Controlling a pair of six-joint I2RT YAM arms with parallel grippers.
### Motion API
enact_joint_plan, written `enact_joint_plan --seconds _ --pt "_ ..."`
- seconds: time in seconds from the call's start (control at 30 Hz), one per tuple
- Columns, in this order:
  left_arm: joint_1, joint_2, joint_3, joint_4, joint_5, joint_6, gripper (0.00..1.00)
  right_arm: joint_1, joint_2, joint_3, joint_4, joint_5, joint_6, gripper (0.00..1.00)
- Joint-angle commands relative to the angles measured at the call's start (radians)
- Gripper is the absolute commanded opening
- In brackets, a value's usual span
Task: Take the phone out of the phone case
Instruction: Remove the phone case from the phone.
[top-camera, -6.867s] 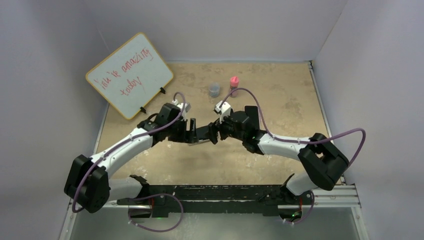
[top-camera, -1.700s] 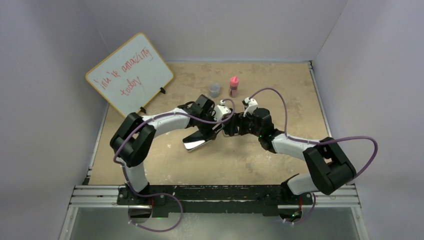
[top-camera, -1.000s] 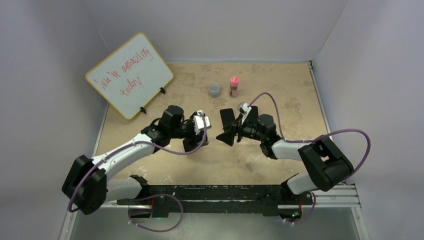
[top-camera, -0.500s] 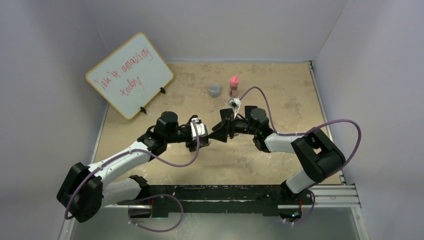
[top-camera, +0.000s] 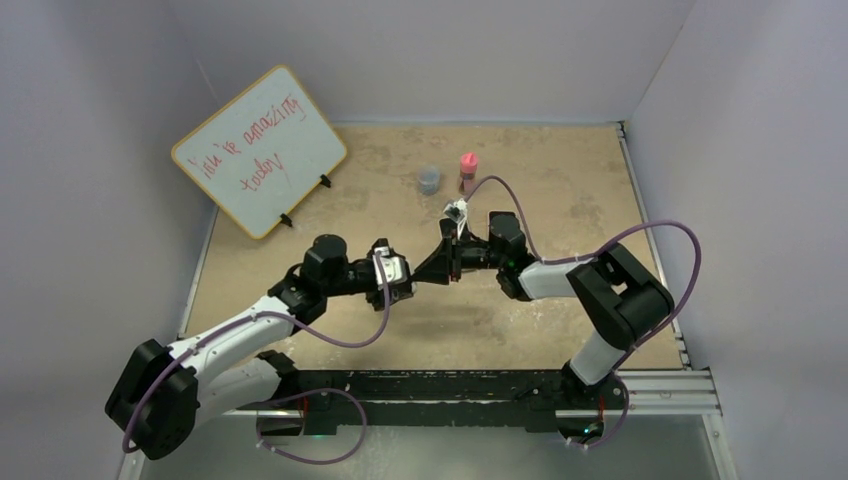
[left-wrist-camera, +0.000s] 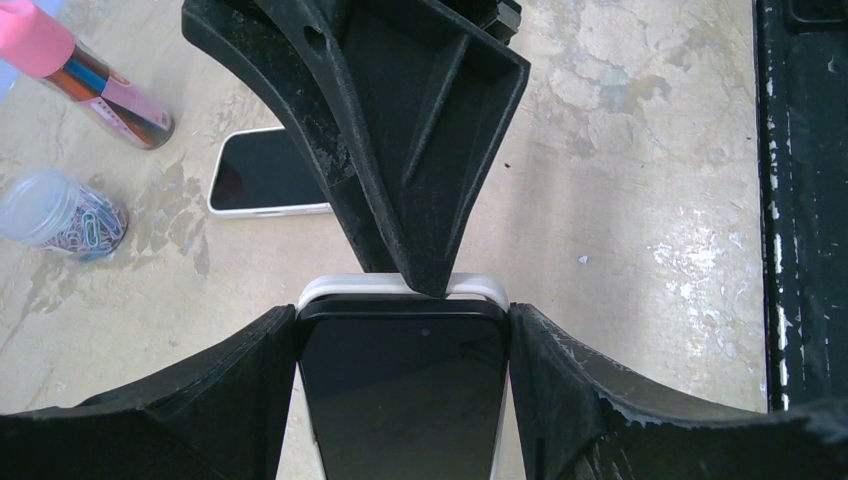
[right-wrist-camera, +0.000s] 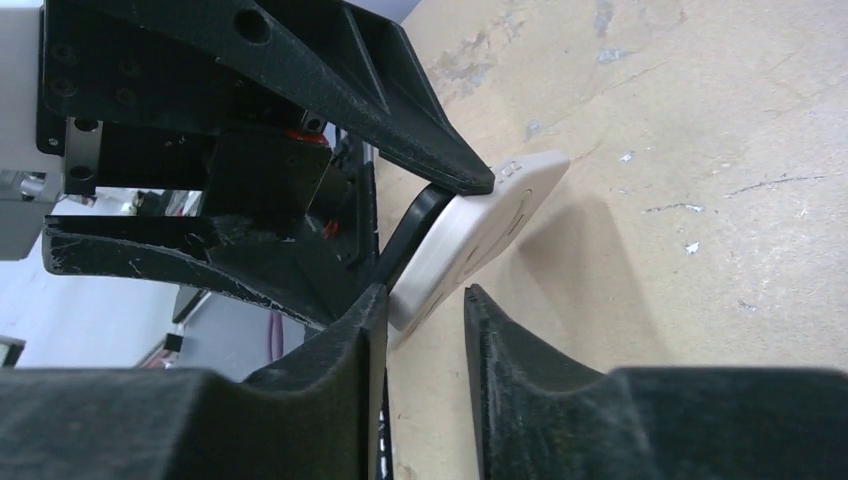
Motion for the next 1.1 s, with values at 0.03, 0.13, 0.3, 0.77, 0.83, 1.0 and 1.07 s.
enact_joint_plan --seconds 0.03,0.13,0.3,0.77,0.83,1.0,1.07 --pt "-0.002 -0.062 0.01 0.216 0.077 -0.034 0.0 -0.006 0.039 0.024 -0.083 0.045 -0.057 0.28" --pt "-0.002 -0.056 0.008 0.231 0.086 -0.045 0.0 -0.002 0.022 0.069 -0.268 0.149 -0.16 0.23" --pt "-0.002 -0.014 0.006 0.268 0.11 -0.068 0.0 0.013 0.003 0.12 -0.449 0.272 -0.227 0.18" --pt "-0.009 0.107 0.022 0.348 0.137 -0.133 0.0 0.095 0.039 0.188 -0.487 0.354 -0.157 0.25" --pt "-0.011 0.112 0.027 0.346 0.114 -0.133 0.0 0.095 0.044 0.189 -0.48 0.35 -0.156 0.25" --pt "-0.01 0.096 0.065 0.284 0.006 -0.14 0.0 0.095 0.058 0.186 -0.491 0.376 -0.178 0.2" --pt "-0.009 0.087 0.089 0.252 -0.026 -0.152 0.0 0.095 0.069 0.187 -0.497 0.391 -0.187 0.2"
